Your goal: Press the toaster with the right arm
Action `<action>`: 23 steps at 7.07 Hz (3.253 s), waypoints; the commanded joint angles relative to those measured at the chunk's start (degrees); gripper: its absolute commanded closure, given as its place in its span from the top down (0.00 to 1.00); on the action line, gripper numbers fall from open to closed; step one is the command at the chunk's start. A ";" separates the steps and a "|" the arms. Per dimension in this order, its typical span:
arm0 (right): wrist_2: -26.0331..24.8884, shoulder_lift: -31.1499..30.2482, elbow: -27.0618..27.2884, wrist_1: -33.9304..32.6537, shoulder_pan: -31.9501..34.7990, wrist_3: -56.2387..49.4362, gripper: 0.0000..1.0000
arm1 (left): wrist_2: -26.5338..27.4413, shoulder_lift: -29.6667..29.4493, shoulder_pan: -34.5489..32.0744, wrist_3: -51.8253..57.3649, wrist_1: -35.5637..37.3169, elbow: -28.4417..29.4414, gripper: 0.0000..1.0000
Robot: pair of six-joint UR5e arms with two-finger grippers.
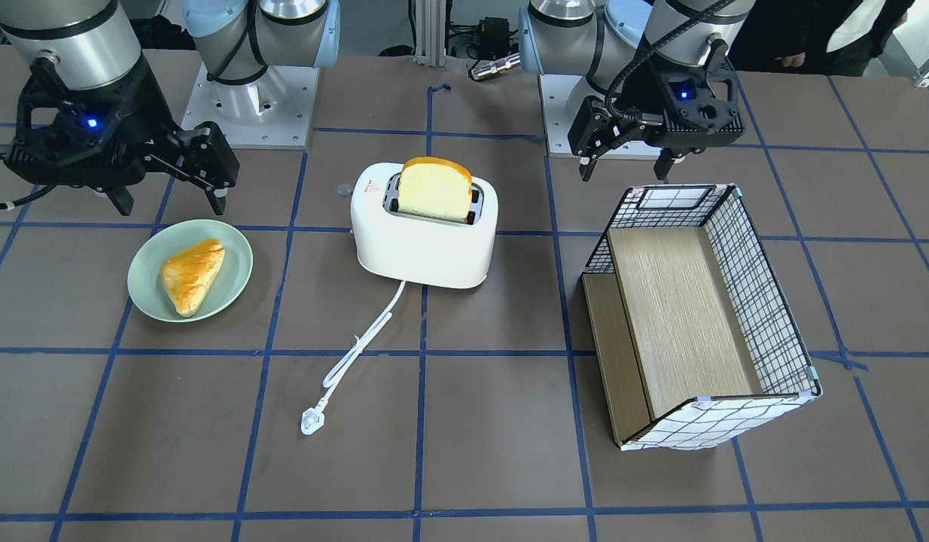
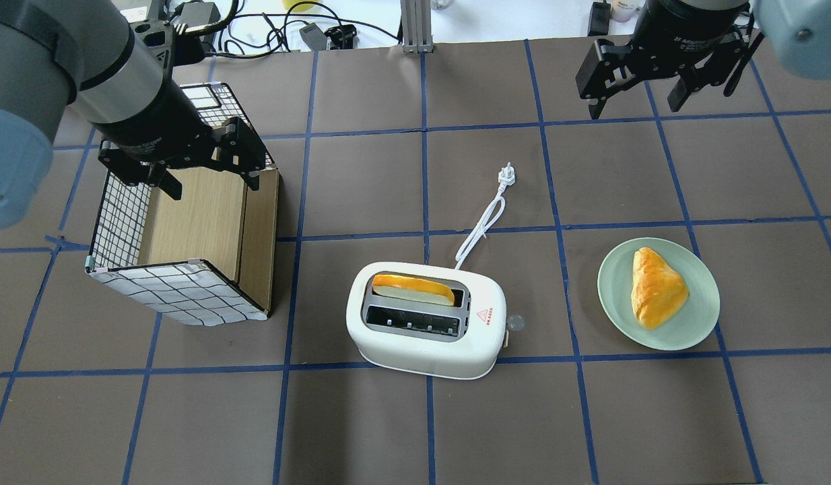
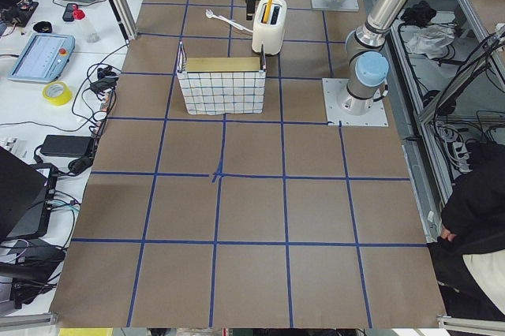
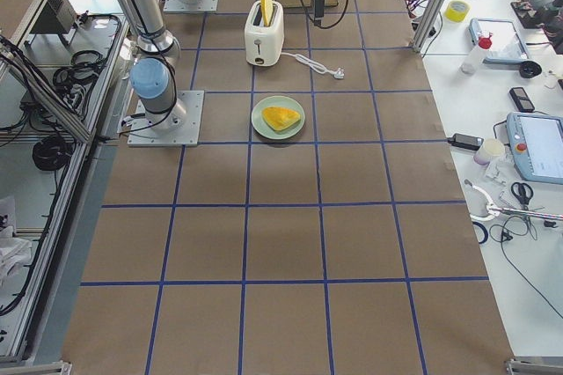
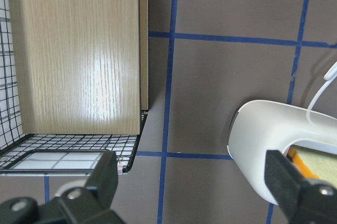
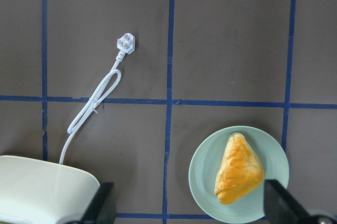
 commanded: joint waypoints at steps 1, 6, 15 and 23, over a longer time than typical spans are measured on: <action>0.07 0.00 0.00 0.00 0.00 0.00 1.00 | 0.00 0.00 0.00 0.00 -0.04 0.00 1.00; -0.10 -5.34 0.70 10.56 -0.09 5.40 0.33 | 0.00 0.00 0.00 0.00 -0.04 0.00 1.00; 15.44 -16.35 30.72 -13.02 -0.44 12.92 0.00 | 0.00 0.00 0.00 0.00 0.05 0.00 1.00; 23.89 -16.26 42.52 -23.18 -0.18 12.65 0.00 | 0.00 0.00 0.00 0.00 -0.04 0.00 1.00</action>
